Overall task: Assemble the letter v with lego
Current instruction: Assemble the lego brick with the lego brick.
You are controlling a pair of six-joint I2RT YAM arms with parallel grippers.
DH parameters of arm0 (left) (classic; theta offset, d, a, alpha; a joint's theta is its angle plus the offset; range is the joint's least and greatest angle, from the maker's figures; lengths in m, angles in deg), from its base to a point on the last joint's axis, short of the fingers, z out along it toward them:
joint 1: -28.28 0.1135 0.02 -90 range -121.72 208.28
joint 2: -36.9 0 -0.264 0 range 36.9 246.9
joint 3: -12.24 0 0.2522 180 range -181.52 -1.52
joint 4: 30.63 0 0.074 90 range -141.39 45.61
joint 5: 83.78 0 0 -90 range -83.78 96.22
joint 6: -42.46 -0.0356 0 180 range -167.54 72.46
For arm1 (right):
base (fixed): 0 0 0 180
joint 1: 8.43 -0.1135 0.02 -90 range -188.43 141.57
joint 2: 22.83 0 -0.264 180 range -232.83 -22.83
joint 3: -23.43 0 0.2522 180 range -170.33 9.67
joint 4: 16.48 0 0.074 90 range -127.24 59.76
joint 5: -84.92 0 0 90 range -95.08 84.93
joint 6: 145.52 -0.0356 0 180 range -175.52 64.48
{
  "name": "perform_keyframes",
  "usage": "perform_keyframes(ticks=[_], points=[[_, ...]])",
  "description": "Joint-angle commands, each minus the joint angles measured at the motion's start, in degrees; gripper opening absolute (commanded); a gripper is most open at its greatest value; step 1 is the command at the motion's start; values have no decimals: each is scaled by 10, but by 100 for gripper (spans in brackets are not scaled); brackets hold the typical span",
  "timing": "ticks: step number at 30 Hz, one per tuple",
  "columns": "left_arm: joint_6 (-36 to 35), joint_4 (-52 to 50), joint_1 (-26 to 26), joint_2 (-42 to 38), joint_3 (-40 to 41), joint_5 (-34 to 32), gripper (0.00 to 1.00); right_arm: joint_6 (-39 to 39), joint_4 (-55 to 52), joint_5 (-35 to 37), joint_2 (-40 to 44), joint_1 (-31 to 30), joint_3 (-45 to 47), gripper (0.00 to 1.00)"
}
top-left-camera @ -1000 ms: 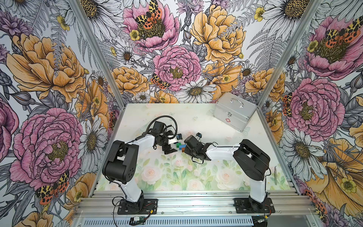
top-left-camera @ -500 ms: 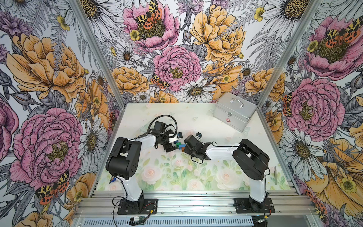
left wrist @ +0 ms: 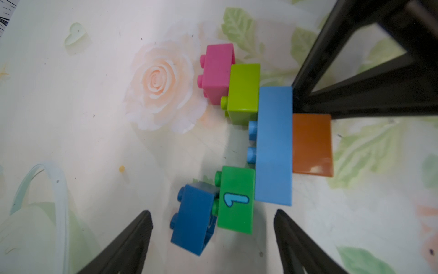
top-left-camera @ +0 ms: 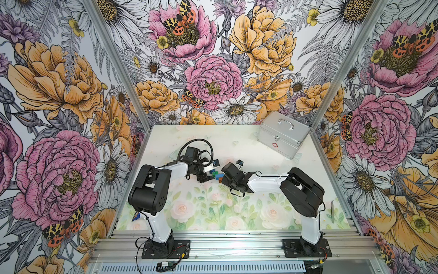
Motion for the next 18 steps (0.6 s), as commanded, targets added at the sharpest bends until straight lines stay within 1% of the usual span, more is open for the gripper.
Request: perform_keyframes(ticks=[1, 6, 8, 18], points=[[-3, 3, -2, 10, -11, 9, 80, -8, -7, 1, -21, 1, -8, 13], [-3, 2, -4, 10, -19, 9, 78, -10, -7, 0, -24, 1, -10, 13], [-4, 0, -5, 31, -21, 9, 73, -9, -7, 0, -25, 0, -10, 13], [-7, -7, -9, 37, -28, 8, 69, -9, -7, -1, -27, 1, -11, 13]])
